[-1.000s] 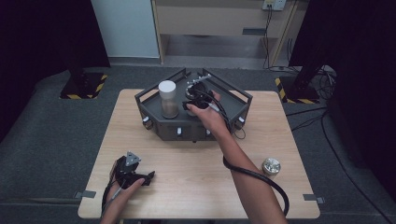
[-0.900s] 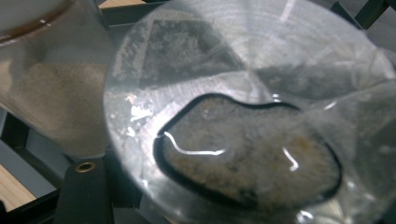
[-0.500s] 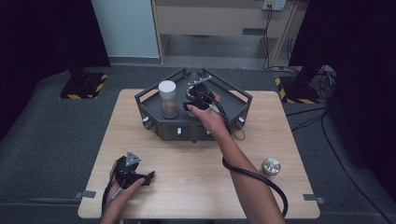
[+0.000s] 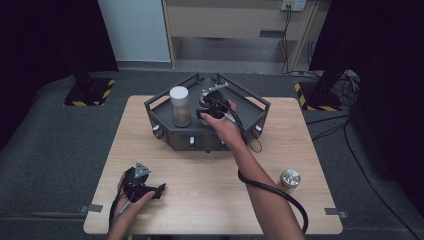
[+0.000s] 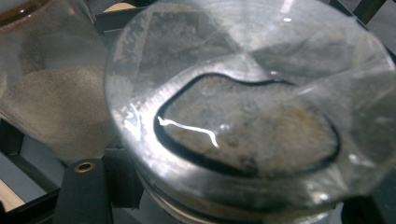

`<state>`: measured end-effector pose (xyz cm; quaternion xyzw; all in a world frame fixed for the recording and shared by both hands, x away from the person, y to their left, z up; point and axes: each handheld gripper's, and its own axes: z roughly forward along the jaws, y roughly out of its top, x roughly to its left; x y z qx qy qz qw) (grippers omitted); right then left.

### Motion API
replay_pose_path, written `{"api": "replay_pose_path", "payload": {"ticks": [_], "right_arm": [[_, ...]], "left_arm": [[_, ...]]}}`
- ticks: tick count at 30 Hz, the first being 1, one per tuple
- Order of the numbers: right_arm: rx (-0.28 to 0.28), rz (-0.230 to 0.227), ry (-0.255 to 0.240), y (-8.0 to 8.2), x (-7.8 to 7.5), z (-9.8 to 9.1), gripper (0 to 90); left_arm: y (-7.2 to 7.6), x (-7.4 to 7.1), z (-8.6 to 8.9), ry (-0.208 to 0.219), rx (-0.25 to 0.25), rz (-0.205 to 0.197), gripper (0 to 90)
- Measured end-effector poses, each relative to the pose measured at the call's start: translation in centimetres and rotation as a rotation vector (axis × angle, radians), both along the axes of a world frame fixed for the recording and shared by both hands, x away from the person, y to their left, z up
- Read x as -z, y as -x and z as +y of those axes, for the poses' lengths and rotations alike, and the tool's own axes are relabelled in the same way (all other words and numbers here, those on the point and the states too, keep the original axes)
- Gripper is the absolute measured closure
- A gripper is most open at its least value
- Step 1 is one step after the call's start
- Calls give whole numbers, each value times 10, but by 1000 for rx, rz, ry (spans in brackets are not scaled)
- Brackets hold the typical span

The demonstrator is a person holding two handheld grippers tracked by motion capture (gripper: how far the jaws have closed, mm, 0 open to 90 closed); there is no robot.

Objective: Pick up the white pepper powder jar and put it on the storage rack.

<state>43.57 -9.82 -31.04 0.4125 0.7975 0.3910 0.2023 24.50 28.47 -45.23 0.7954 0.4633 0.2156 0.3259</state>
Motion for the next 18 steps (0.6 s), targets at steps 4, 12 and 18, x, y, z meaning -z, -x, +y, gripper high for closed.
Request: {"api": "replay_pose_path", "payload": {"ticks": [4, 12, 18], "right_arm": [[0, 0, -1, 0, 0, 0, 303], [-1, 0, 0, 0, 1, 0, 299], [-5, 1, 2, 0, 1, 1, 256]], "left_arm": [[0, 0, 0, 0, 0, 0, 0], [0, 0, 0, 0, 0, 0, 0], [0, 0, 0, -1, 0, 0, 0]]}}
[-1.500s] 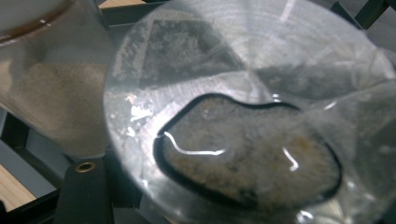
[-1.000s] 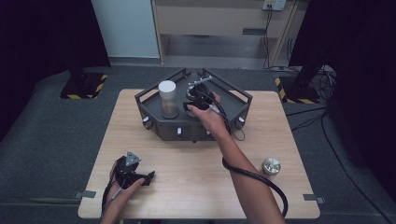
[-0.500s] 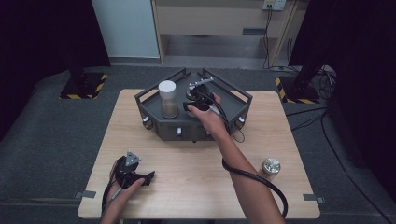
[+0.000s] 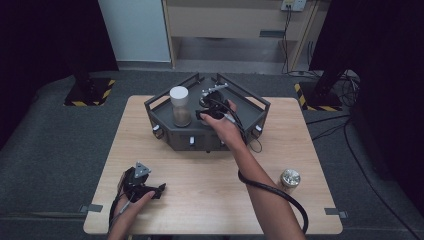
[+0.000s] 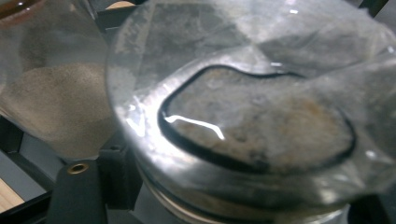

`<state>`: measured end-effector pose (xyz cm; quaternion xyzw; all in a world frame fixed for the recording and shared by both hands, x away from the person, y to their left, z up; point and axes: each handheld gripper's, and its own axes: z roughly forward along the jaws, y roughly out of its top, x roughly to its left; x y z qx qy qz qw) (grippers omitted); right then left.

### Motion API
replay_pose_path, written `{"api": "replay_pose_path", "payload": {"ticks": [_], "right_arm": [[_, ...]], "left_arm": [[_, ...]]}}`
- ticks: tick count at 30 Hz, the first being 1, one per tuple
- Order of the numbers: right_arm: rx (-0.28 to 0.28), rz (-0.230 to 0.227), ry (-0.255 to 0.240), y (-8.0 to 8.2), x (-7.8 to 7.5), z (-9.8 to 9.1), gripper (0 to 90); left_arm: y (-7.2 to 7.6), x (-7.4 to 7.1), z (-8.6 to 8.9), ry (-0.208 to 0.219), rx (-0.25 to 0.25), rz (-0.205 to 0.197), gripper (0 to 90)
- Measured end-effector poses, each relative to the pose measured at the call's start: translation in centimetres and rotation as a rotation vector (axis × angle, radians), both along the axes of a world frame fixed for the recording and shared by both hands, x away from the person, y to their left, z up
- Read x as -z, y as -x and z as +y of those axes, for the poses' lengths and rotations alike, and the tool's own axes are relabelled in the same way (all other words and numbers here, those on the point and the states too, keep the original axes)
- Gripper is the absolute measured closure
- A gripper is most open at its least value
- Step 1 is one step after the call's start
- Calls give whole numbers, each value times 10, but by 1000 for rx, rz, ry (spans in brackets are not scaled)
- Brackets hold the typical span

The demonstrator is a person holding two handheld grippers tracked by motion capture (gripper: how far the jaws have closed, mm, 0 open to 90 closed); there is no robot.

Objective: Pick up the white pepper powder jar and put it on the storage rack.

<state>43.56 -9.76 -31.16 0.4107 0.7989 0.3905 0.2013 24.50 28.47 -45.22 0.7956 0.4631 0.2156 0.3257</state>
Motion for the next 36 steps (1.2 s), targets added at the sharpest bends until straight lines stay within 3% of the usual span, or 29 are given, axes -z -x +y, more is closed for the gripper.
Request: {"api": "replay_pose_path", "payload": {"ticks": [15, 36], "right_arm": [[-2, -24, -24, 8, 0, -7, 138], [-53, -78, -60, 43, -17, -39, 68]], "left_arm": [[0, 0, 0, 0, 0, 0, 0], [0, 0, 0, 0, 0, 1, 0]]}}
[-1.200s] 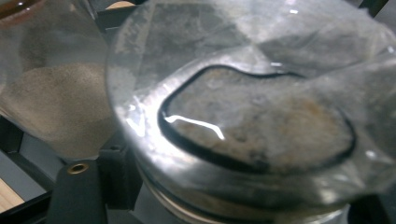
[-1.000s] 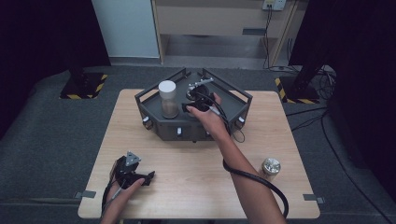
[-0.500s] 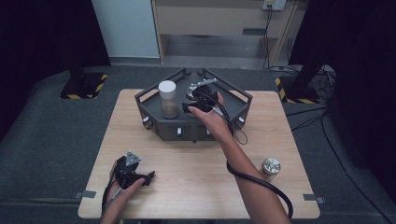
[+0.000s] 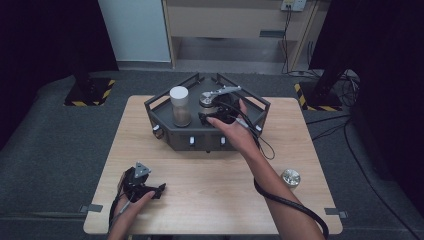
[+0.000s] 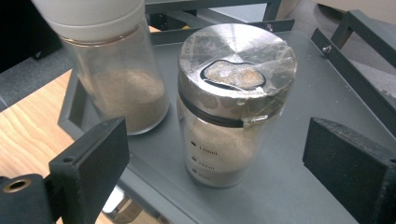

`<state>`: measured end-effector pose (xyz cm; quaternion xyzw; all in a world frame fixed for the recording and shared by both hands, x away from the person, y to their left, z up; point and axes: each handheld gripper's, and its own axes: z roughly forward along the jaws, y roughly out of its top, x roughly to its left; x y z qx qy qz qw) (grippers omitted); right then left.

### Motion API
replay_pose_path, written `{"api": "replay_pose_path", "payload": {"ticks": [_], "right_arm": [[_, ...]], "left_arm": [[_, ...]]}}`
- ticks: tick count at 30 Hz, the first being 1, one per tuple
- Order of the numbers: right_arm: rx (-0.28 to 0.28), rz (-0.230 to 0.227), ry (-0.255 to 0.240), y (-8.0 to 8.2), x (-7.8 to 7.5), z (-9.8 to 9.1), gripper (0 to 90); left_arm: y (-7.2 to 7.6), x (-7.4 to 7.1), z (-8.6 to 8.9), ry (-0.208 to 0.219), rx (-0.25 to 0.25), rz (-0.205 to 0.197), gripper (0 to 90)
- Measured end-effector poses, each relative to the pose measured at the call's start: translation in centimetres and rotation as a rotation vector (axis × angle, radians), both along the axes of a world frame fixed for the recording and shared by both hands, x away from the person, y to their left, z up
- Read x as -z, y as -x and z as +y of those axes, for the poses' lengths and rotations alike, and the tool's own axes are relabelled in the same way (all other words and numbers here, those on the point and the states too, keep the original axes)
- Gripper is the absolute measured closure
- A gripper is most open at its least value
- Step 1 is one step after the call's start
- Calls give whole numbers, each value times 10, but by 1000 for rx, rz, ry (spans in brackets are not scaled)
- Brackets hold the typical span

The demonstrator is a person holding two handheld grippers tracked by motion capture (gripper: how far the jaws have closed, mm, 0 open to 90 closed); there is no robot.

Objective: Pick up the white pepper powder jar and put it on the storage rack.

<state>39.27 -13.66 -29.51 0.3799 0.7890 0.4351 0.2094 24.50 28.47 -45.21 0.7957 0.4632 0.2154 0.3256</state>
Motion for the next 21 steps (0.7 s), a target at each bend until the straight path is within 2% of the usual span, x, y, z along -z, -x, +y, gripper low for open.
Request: {"api": "replay_pose_path", "payload": {"ticks": [21], "right_arm": [[-35, -18, 16, 17, -10, -13, 55]], "left_arm": [[0, 0, 0, 1, 0, 0, 0]]}}
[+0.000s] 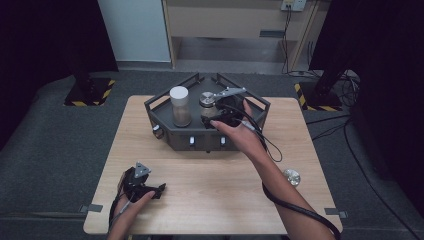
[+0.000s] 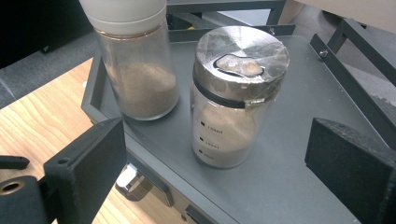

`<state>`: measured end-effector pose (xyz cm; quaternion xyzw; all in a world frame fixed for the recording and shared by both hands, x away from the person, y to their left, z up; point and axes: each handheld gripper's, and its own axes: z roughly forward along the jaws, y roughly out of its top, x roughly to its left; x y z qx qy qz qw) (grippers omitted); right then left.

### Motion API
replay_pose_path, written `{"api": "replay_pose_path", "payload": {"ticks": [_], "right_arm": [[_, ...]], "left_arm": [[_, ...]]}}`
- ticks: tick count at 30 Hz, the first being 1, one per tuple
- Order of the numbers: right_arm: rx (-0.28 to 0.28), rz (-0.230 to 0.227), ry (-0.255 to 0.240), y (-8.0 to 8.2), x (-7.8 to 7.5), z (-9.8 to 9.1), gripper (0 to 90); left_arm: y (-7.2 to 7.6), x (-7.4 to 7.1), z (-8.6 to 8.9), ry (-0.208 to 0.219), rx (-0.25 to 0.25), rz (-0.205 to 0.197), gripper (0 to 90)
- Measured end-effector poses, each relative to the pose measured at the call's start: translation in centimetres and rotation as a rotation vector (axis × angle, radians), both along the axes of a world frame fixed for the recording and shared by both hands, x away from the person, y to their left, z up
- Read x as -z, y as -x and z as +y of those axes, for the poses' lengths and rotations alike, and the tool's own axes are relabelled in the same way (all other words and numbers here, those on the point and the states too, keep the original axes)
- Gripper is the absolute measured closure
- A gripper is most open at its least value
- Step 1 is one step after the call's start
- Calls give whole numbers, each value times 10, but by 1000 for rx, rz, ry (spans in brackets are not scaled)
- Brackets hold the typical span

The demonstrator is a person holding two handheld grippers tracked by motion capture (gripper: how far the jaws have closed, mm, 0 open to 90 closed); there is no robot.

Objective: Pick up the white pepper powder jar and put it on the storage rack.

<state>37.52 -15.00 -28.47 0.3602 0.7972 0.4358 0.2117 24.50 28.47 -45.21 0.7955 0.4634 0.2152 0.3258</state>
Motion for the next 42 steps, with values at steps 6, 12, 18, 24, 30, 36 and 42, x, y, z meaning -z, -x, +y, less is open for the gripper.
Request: {"api": "replay_pose_path", "payload": {"ticks": [6, 12, 18, 24, 30, 36, 42], "right_arm": [[-7, 1, 5, 3, -1, -6, 52], [-8, 7, 8, 6, -4, -14, 53], [-10, 6, 1, 10, -4, -23, 53], [-12, 3, 2, 15, -5, -30, 53], [-17, 13, -16, 18, -3, -41, 52], [-20, 10, -3, 23, -3, -48, 51], [-18, 15, -1, 26, -2, -54, 46]], "left_arm": [[0, 0, 0, -1, 0, 0, 0], [0, 0, 0, -1, 0, 0, 0], [0, 0, 0, -1, 0, 0, 0], [0, 0, 0, 1, -1, -1, 0], [0, 0, 0, 0, -1, -1, 0], [0, 0, 0, 1, -1, -1, 0], [0, 0, 0, 1, -1, -1, 0]]}}
